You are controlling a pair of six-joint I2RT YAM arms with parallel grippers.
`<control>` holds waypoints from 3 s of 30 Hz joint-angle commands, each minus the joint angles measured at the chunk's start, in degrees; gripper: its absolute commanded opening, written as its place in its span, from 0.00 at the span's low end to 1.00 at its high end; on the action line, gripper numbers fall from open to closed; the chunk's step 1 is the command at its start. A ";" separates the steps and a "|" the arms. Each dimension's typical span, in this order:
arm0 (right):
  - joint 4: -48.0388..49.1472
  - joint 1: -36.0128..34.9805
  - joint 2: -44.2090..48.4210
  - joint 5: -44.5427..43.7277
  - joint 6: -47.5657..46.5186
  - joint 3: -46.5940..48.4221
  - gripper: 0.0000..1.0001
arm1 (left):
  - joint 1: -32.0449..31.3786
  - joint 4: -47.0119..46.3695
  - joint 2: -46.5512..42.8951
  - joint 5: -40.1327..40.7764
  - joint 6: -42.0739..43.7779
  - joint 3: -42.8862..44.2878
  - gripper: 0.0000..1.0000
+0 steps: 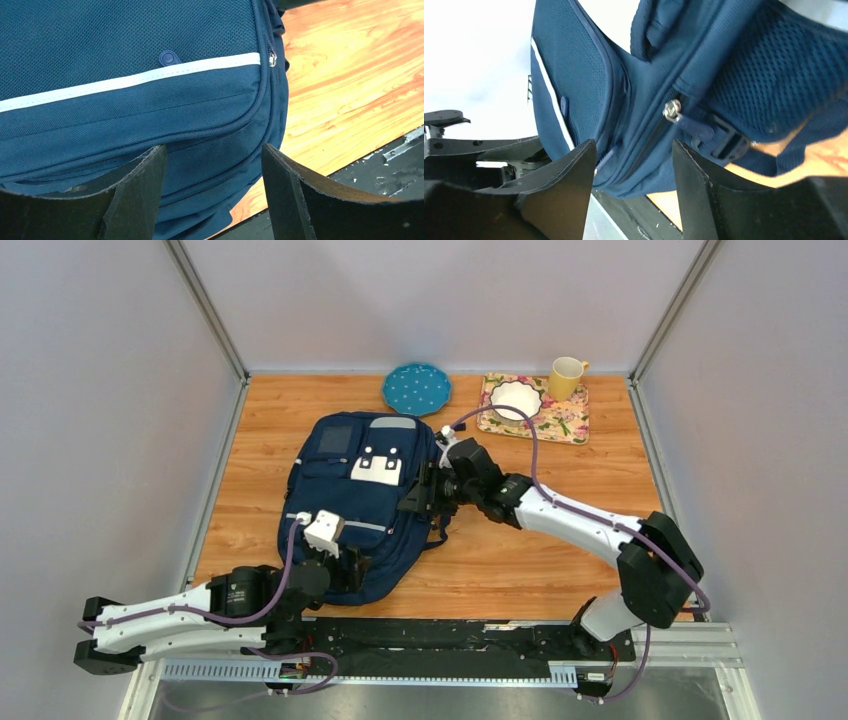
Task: Pack the student bag
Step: Adjust the student bag at the center of the board.
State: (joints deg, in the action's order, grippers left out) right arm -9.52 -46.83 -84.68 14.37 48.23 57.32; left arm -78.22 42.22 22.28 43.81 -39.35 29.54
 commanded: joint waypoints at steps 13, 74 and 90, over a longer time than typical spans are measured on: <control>-7.01 0.77 -3.66 2.33 -22.64 5.62 0.47 | 0.34 -2.49 -3.47 -2.77 1.03 0.61 0.77; -8.32 14.75 0.39 11.49 -21.87 5.63 0.78 | 0.34 1.47 2.32 2.59 8.23 8.60 0.79; 3.45 0.42 -2.23 -2.15 -2.79 3.06 0.84 | 0.26 -4.77 -2.24 24.66 19.91 16.43 0.82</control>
State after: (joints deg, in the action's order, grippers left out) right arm -10.09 -45.23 -84.40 17.37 41.91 56.88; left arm -78.06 42.26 22.72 63.79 -27.27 42.81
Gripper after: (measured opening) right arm 0.841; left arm 0.822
